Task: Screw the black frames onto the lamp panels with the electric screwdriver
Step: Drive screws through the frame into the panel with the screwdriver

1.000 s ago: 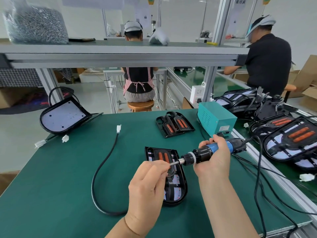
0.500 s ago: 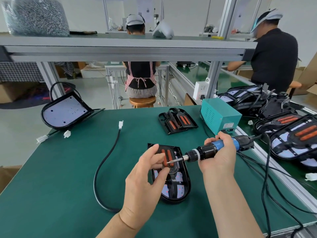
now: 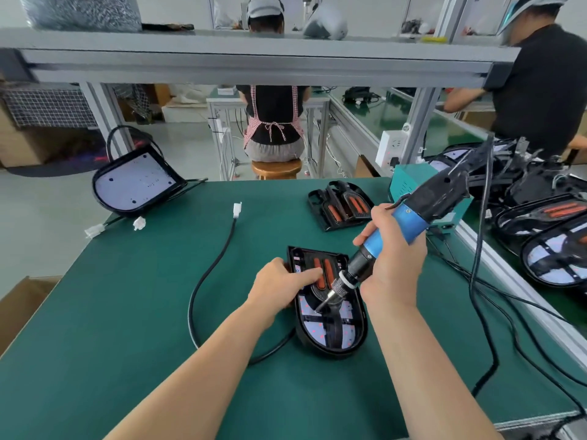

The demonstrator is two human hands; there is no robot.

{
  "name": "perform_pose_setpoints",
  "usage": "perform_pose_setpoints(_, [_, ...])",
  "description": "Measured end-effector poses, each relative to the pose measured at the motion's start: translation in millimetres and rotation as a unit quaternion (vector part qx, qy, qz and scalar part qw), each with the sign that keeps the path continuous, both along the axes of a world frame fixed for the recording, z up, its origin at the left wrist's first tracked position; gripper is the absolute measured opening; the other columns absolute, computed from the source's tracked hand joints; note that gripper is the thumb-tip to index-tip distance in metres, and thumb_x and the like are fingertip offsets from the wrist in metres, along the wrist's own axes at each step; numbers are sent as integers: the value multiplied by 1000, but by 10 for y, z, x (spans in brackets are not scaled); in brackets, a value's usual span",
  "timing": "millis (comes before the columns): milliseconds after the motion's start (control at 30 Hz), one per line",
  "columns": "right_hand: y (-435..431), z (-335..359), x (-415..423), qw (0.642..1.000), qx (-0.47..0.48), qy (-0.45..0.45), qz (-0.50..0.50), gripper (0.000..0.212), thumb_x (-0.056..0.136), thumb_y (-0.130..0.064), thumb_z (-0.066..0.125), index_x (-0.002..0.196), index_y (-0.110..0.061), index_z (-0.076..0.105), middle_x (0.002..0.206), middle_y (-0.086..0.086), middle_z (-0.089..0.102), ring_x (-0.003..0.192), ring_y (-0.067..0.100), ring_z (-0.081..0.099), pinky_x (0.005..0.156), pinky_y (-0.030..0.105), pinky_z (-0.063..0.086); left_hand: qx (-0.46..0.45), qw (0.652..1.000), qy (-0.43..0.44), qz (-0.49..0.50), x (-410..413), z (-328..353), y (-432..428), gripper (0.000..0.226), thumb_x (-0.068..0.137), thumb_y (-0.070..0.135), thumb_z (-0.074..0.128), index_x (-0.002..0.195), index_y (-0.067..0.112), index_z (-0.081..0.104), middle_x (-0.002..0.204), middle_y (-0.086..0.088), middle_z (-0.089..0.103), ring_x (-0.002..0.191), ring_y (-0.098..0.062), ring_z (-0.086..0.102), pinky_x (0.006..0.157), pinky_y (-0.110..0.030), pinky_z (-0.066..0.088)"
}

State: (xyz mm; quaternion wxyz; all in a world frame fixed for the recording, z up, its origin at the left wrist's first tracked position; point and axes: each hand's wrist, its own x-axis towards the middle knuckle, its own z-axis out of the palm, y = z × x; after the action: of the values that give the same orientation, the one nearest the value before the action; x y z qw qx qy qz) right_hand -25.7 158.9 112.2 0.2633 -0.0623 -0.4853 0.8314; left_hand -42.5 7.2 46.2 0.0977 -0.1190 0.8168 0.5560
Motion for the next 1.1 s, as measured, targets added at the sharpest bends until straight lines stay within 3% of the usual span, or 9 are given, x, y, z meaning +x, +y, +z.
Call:
perform_pose_setpoints(67, [-37, 12, -5, 1000, 15, 10, 6, 18, 79, -16, 69, 90, -14, 55, 58, 1, 55, 48, 20, 52, 54, 22, 48, 27, 1000, 2, 7, -12, -39, -8, 76, 45, 64, 78, 100, 15, 62, 100, -2, 73, 93, -21, 71, 90, -48, 57])
perform_pose_setpoints(333, [-154, -4, -8, 999, 31, 27, 27, 16, 86, -6, 68, 94, -8, 55, 61, 6, 53, 48, 20, 50, 53, 22, 48, 81, 996, 19, 11, 7, -62, 21, 55, 55, 49, 81, 100, 24, 64, 91, 8, 76, 87, -13, 73, 90, -43, 58])
perform_pose_setpoints(467, [-202, 5, -2, 998, 41, 26, 36, 18, 80, -12, 69, 91, -10, 55, 70, 15, 51, 51, 20, 51, 53, 21, 48, 80, 997, 21, 8, 18, -48, 25, 48, 62, 45, 81, 101, 24, 64, 93, 7, 76, 88, -14, 72, 90, -42, 57])
perform_pose_setpoints(600, [-249, 25, 1, 992, 86, 49, 72, 20, 80, -12, 69, 92, -9, 53, 61, 11, 50, 49, 17, 51, 56, 19, 49, 90, 996, 24, 6, 20, -37, 38, 46, 65, 40, 82, 104, 23, 62, 97, 2, 75, 92, -19, 71, 89, -41, 56])
perform_pose_setpoints(767, [-289, 49, -6, 979, 144, 77, 119, 22, 79, -13, 70, 99, -19, 63, 59, 4, 52, 50, 18, 52, 59, 22, 48, 114, 993, 27, 3, 24, -5, 74, 49, 55, 39, 73, 99, 23, 59, 91, 0, 72, 80, -15, 66, 69, -30, 48])
perform_pose_setpoints(967, [-284, 47, 18, 977, 125, 90, 144, 15, 70, -21, 71, 78, -27, 60, 67, 6, 49, 47, 22, 48, 56, 27, 47, 135, 990, 38, 3, -3, -87, 59, 28, 73, 26, 78, 90, 21, 56, 64, 17, 66, 52, 3, 58, 52, -16, 43])
perform_pose_setpoints(1100, [-287, 23, 7, 976, 130, 87, 153, 16, 70, -20, 71, 77, -27, 58, 69, 11, 47, 47, 23, 47, 54, 33, 46, 128, 991, 37, 22, 8, -65, 87, 40, 54, 40, 72, 86, 24, 55, 60, 19, 63, 58, -2, 57, 59, -25, 41])
